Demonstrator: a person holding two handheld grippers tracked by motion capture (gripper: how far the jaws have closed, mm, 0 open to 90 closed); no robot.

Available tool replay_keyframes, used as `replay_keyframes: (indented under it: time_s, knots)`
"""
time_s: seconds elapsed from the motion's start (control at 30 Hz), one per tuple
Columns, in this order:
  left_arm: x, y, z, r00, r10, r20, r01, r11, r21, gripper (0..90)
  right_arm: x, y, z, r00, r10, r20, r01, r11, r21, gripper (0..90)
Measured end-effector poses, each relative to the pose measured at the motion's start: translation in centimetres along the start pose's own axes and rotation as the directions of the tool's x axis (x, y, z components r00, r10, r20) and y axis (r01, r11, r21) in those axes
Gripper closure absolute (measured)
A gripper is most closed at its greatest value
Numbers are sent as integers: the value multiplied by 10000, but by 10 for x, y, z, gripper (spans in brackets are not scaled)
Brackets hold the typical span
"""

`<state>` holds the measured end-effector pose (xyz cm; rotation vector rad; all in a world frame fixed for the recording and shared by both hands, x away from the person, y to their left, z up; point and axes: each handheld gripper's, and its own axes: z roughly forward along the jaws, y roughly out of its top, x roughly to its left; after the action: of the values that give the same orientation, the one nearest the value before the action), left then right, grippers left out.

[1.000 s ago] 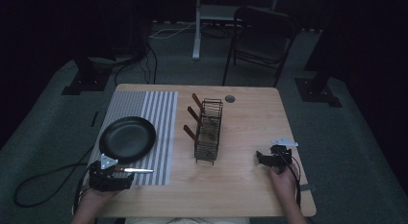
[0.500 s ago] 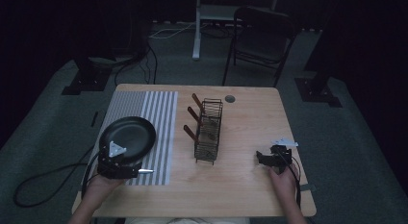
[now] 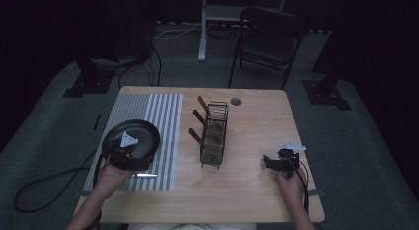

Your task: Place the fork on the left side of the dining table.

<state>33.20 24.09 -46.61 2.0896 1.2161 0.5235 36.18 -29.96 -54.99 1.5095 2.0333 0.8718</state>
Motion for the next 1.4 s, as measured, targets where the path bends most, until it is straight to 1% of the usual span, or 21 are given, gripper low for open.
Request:
replay_keyframes:
  time_s: [0.07, 0.13, 0.17, 0.27, 0.3, 0.33, 0.4, 0.43, 0.47, 0.53, 0.57, 0.6, 0.87, 0.9, 0.97, 1.1, 1.2, 1.27, 1.3, 1.37, 1.4]
  knots:
    - [1, 4, 2, 10000, 39, 5, -39, 10000, -29, 33, 0, 0, 0, 10000, 0, 0, 0, 10000, 0, 122]
    - [0, 8, 3, 10000, 66, 59, -65, 9998, -170, 33, 0, 0, 0, 10000, -4, -1, 4, 10000, -2, 122]
    - [0, 11, 4, 9998, 125, 153, -122, 9998, -174, 33, 0, 0, 0, 10000, -2, 0, 2, 10000, -3, 122]
    - [-1, 18, 6, 9994, 276, 211, -270, 9992, -292, 33, 0, 0, 0, 10000, -4, -1, 4, 10000, -1, 122]
    - [-2, 21, 7, 9993, 332, 163, -325, 9987, -384, 33, 0, 0, 0, 10000, -3, -1, 3, 10000, 0, 122]
    - [-2, 24, 8, 9989, 401, 244, -391, 9984, -417, 34, 0, 0, 0, 10000, -8, 1, 8, 10000, -2, 122]
    - [-3, 30, 9, 9986, 505, 185, -496, 9978, -450, 34, 0, 0, 0, 10000, -4, 3, 4, 10000, 3, 122]
    - [-3, 33, 10, 9982, 517, 290, -503, 9976, -479, 34, 0, 0, 0, 10000, -7, 0, 7, 10000, -4, 122]
    - [-4, 36, 12, 9982, 550, 250, -537, 9974, -486, 34, 0, 0, 0, 10000, -5, -1, 5, 10000, -6, 122]
    - [-5, 42, 15, 9971, 691, 315, -674, 9963, -524, 34, 0, 0, 0, 10000, -8, 1, 8, 10000, 1, 122]
    - [-6, 45, 17, 9957, 867, 329, -847, 9947, -576, 35, 0, 0, 0, 10000, -8, 0, 8, 10000, 1, 122]
    - [-6, 48, 19, 9949, 915, 435, -889, 9944, -580, 46, 0, 0, 0, 10000, -4, 4, 4, 10000, 3, 122]
    - [-11, 67, 38, 9930, 993, 641, -961, 9941, -501, 48, 0, 0, 0, 10000, -7, 3, 7, 10000, 2, 121]
    - [-11, 70, 41, 9927, 1003, 671, -971, 9940, -495, 62, 0, 0, 0, 10000, -12, 1, 12, 10000, 0, 122]
    - [-10, 75, 45, 9925, 1008, 686, -985, 9945, -368, 62, 0, 0, 0, 10000, -6, 1, 6, 10000, 1, 122]
    - [-10, 85, 52, 9927, 1065, 566, -1040, 9936, -450, 62, 0, 0, 0, 10000, -11, 1, 11, 10000, 0, 122]
    - [-10, 93, 57, 9917, 1045, 752, -1013, 9938, -456, 63, 0, 0, 0, 10000, -6, 3, 6, 10000, 2, 122]
    - [-10, 95, 58, 9916, 1058, 745, -1025, 9936, -474, 88, 0, 0, 0, 10000, -10, 1, 10, 10000, 0, 121]
    - [-11, 99, 59, 9909, 1021, 876, -977, 9938, -540, 88, 0, 0, 0, 10000, -12, 1, 12, 10000, -1, 122]
    - [-11, 103, 61, 9915, 1007, 825, -964, 9938, -545, 88, 0, 0, 0, 10000, -11, 1, 11, 10000, -1, 121]
    - [-11, 105, 61, 9909, 980, 925, -930, 9940, -569, 89, 0, 0, 0, 10000, -9, 0, 9, 10000, 0, 122]
